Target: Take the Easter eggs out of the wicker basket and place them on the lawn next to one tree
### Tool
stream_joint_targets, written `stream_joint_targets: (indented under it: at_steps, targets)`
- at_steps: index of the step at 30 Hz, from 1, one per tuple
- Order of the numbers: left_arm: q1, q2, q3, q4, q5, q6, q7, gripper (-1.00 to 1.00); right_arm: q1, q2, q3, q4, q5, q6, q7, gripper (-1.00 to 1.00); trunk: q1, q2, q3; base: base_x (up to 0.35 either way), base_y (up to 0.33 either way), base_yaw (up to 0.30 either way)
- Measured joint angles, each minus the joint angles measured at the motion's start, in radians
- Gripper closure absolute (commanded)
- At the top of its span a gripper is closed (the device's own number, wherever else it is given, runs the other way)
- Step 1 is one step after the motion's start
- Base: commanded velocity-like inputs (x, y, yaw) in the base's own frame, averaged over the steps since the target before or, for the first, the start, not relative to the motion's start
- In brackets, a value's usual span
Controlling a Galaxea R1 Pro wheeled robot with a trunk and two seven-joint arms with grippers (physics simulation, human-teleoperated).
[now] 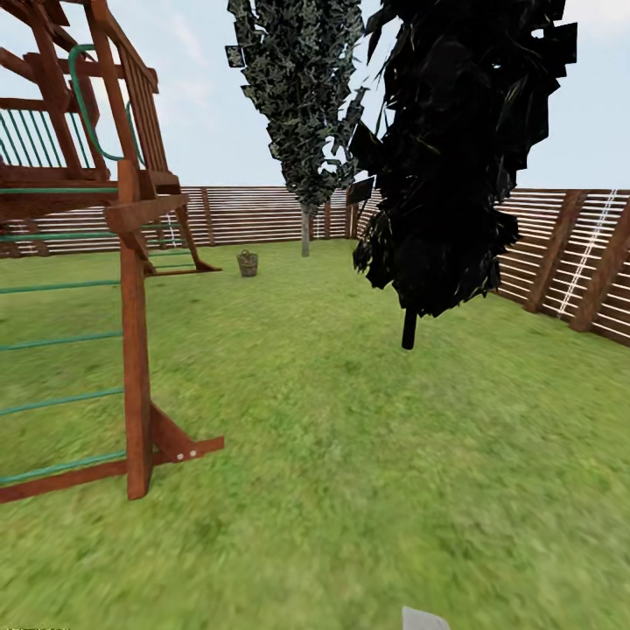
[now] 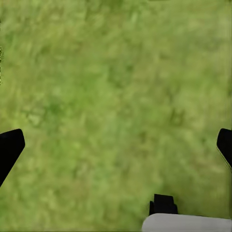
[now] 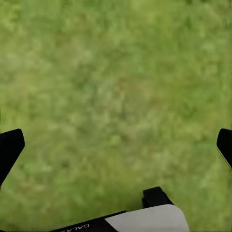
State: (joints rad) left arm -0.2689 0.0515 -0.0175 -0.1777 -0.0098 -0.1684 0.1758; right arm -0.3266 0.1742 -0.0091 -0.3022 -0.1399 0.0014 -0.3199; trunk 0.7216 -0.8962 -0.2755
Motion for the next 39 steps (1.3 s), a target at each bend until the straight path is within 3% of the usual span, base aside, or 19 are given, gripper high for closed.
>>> stream_joint_targets:
  at_steps: [30, 39]
  targets:
    - [0.000, -0.001, 0.000, 0.000, 0.000, -0.002, 0.000, -1.00, 0.000, 0.000, 0.000, 0.000, 0.000, 0.000, 0.000, -1.00, 0.000, 0.000, 0.000, 0.297, -0.189, 0.017]
    - [0.000, -0.001, 0.000, 0.000, 0.000, -0.002, 0.000, -1.00, 0.000, 0.000, 0.000, 0.000, 0.000, 0.000, 0.000, -1.00, 0.000, 0.000, -0.011, 0.294, -0.192, 0.010]
